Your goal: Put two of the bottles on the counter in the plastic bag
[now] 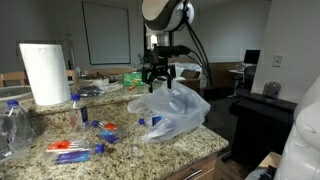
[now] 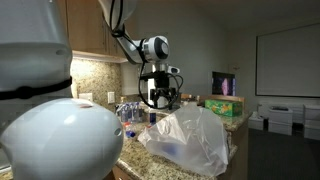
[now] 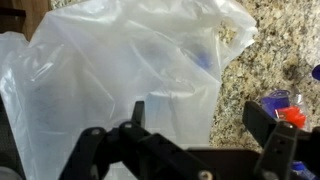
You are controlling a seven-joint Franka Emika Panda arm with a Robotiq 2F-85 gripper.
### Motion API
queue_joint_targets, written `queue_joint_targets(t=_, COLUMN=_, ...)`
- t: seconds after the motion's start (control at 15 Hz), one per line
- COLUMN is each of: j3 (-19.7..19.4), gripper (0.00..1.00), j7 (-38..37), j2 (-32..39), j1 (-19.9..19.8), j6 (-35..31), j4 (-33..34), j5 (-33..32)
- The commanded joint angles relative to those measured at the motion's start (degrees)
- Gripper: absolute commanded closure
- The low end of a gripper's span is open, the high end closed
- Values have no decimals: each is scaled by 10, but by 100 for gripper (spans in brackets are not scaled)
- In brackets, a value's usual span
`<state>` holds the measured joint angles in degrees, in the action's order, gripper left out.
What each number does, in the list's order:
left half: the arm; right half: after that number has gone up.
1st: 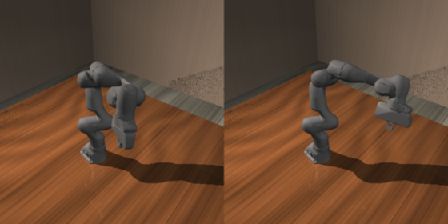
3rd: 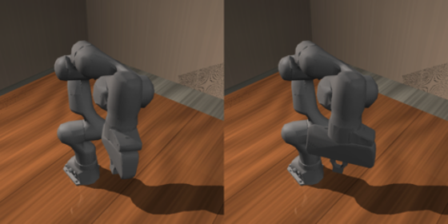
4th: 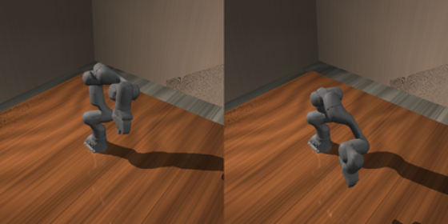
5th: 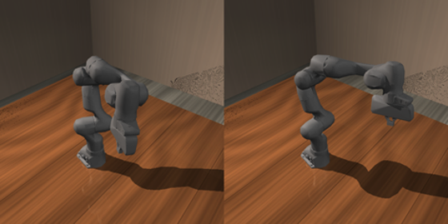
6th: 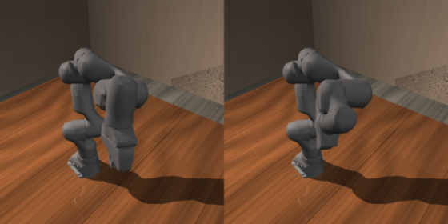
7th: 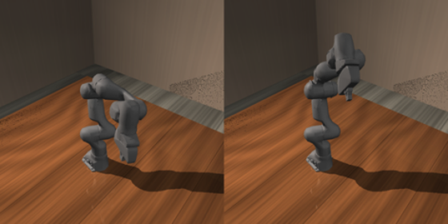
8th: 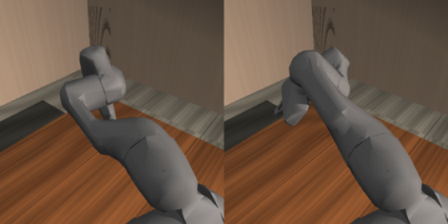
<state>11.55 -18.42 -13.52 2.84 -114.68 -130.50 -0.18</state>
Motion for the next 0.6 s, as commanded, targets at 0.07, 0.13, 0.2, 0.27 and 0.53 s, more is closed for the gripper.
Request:
queue_joint_targets(t=0.07, j3=-9, gripper=0, j7=-2, j2=1, j1=9, j6=1, j4=1, j5=-2)
queue_joint_targets(t=0.13, j3=-9, gripper=0, j7=-2, j2=1, j1=9, j6=1, j4=1, j5=-2)
queue_joint_targets(t=0.2, j3=-7, gripper=0, j7=1, j2=6, j1=13, j6=-5, j4=2, j5=1)
queue_joint_targets(t=0.27, j3=-5, gripper=0, j7=4, j2=10, j1=18, j6=-11, j4=3, j5=4)
queue_joint_targets(t=0.53, j3=5, gripper=0, j7=35, j2=29, j1=56, j6=-59, j4=4, j5=31)
